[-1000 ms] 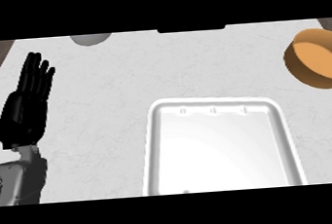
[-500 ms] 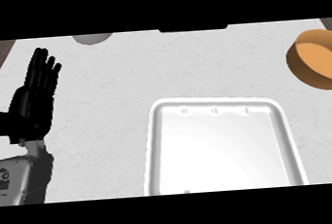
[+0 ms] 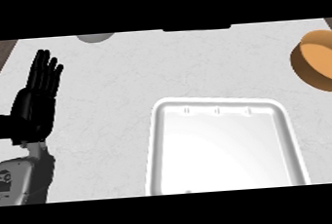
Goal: Pick the tomato from the tray and place it in the pot
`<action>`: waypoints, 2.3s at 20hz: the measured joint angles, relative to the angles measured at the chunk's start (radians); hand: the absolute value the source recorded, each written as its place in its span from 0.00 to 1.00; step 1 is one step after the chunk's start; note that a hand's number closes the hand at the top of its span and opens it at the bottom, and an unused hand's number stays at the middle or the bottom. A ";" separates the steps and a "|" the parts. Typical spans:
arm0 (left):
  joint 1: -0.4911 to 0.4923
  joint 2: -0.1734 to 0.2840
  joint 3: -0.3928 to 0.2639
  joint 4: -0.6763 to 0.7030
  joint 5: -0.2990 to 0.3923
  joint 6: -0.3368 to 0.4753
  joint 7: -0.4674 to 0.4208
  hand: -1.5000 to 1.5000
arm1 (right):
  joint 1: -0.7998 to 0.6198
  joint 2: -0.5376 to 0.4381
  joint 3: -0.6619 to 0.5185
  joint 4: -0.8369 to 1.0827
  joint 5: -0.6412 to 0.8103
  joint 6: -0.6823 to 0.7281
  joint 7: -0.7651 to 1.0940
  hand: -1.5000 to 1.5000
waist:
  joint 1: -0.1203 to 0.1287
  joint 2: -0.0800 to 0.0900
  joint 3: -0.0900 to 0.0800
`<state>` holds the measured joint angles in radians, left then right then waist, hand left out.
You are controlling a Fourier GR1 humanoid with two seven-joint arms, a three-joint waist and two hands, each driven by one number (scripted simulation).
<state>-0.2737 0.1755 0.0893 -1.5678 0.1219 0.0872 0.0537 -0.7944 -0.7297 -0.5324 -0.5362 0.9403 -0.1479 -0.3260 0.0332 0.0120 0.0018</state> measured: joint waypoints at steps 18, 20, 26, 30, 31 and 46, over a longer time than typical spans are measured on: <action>-0.034 -0.001 0.003 0.034 -0.005 -0.007 0.002 0.50 | -0.126 -0.024 -0.162 0.278 -0.207 0.178 -0.200 0.00 | 0.004 0.003 0.001; -0.032 -0.004 0.002 0.034 -0.007 -0.004 0.000 0.50 | -0.135 -0.037 -0.199 0.294 -0.247 0.192 -0.184 0.00 | 0.003 0.003 0.001; -0.022 -0.009 0.002 0.027 -0.008 -0.001 0.004 0.50 | -0.122 -0.110 -0.309 0.326 -0.368 0.271 -0.185 0.00 | -0.001 0.003 0.002; -0.033 -0.013 -0.003 0.029 -0.019 0.007 -0.001 0.50 | -0.097 -0.157 -0.363 0.338 -0.427 0.296 -0.198 0.00 | 0.002 0.006 0.003; -0.041 -0.006 0.000 0.026 -0.017 0.004 0.010 0.50 | -0.094 -0.174 -0.373 0.341 -0.440 0.312 -0.195 0.00 | 0.003 0.006 0.003; -0.031 -0.015 0.004 0.033 -0.011 -0.003 -0.014 0.50 | 0.097 -0.338 -0.490 0.372 -0.562 0.470 -0.278 0.00 | 0.006 0.013 0.008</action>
<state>-0.3044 0.1602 0.0936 -1.5345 0.1111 0.0844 0.0402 -0.6977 -1.0677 -1.0225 -0.1641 0.3783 0.3225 -0.6038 0.0388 0.0253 0.0099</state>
